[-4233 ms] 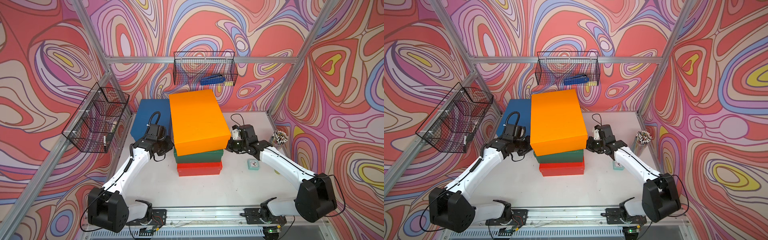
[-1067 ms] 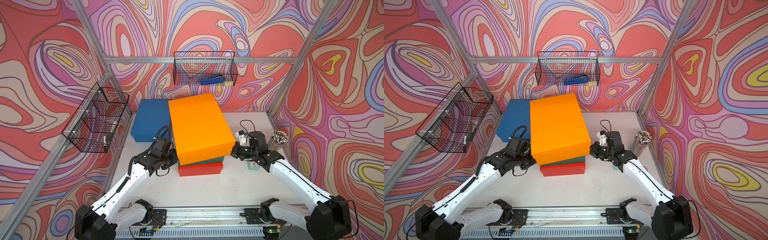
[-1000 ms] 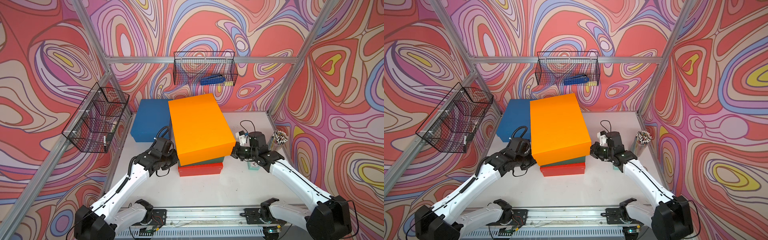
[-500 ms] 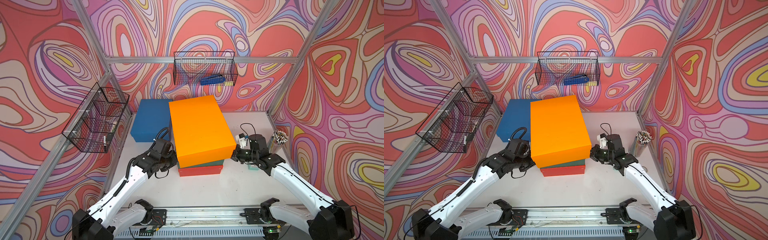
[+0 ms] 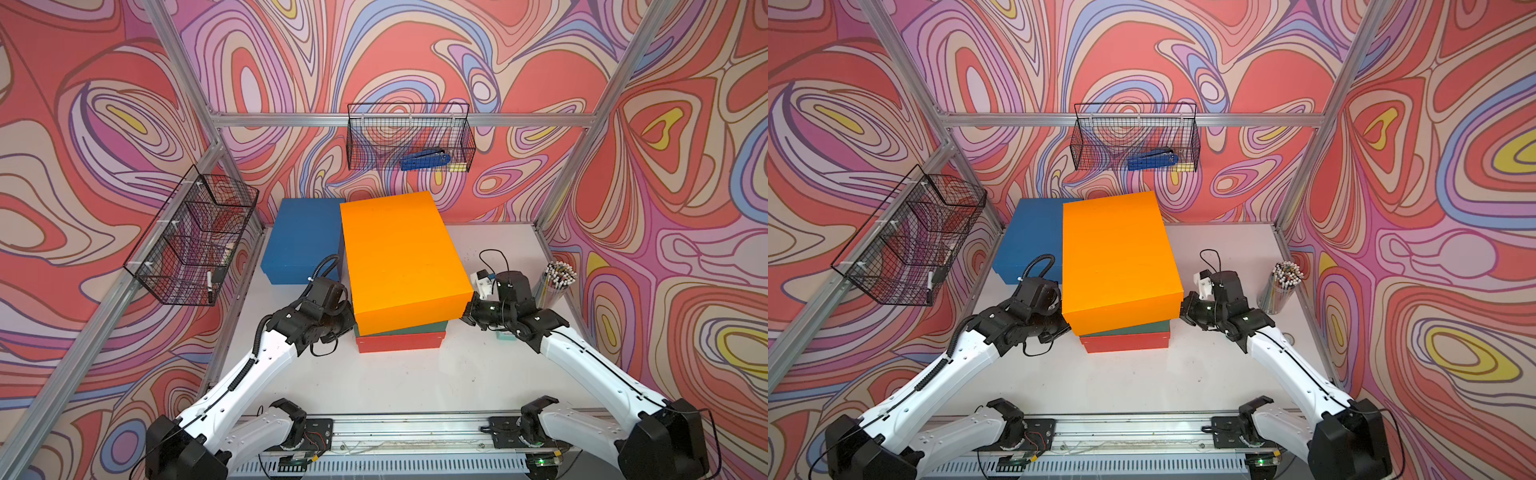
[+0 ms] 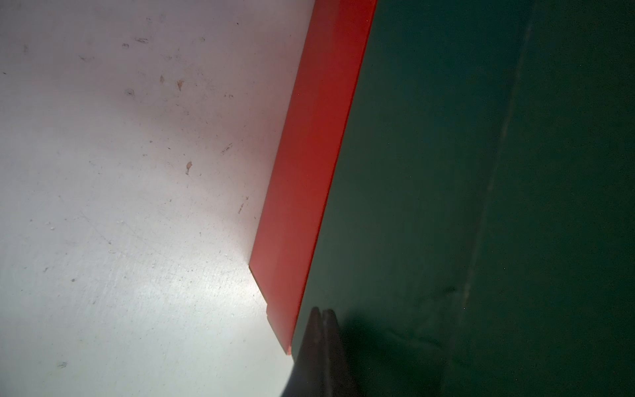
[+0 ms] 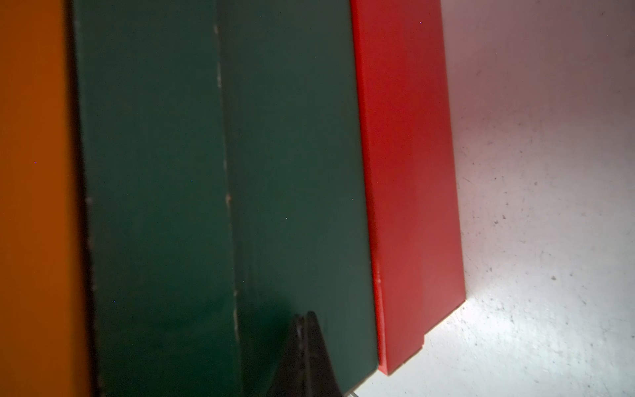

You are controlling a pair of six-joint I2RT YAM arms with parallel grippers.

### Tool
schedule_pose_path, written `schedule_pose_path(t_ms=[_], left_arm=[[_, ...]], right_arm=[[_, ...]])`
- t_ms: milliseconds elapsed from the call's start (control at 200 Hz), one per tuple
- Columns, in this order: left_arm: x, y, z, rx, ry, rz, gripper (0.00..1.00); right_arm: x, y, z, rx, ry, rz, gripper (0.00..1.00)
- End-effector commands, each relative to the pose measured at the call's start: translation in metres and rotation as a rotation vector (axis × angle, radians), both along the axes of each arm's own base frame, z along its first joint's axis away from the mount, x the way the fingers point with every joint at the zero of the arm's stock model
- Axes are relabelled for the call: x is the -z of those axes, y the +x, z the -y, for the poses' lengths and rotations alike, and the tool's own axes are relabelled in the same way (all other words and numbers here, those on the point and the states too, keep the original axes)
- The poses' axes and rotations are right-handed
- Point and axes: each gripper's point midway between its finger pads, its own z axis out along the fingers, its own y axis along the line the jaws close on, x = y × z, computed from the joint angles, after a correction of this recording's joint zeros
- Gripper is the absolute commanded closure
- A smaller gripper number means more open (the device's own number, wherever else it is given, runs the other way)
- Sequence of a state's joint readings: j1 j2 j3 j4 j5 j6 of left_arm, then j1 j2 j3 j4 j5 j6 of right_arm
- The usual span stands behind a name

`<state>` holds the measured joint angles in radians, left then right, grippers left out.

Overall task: Stack the shoeboxes
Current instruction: Adjust the shoeboxes in the shoebox.

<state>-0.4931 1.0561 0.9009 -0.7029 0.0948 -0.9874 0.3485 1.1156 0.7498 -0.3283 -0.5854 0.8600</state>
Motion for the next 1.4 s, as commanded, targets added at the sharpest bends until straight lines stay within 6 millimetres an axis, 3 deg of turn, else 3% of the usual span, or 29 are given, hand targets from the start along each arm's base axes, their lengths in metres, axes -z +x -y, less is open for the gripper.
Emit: schedule_pose_path(t_ms=[0,341,421,586,776,916,1137,1392], left_arm=[[-0.013,0.001,-0.005,-0.007,0.033,0.040,1.00],[-0.025,0.004,-0.038,-0.071,0.059,0.056,1.00],[-0.039,0.005,-0.046,-0.081,0.065,0.081,1.00],[-0.089,0.013,-0.051,-0.048,0.110,0.189,0.98],[-0.138,0.033,-0.033,0.021,0.064,0.284,0.94],[-0.150,0.047,-0.018,0.052,0.011,0.312,0.93],[-0.148,0.071,0.008,0.108,-0.064,0.291,0.94],[-0.158,0.092,0.010,0.098,-0.035,0.307,0.94]], right_arm=[[0.005,-0.004,-0.008,-0.051,-0.003,-0.011,1.00],[0.000,0.015,0.031,0.028,-0.080,0.011,1.00],[-0.009,0.022,0.042,0.044,-0.117,0.037,1.00],[-0.042,0.036,0.048,0.019,-0.199,0.130,1.00],[-0.096,0.043,0.041,-0.030,-0.176,0.263,1.00],[-0.125,0.035,0.017,-0.141,-0.031,0.321,1.00],[-0.144,0.033,0.003,-0.181,0.042,0.360,1.00],[-0.154,0.035,-0.010,-0.215,0.077,0.383,1.00]])
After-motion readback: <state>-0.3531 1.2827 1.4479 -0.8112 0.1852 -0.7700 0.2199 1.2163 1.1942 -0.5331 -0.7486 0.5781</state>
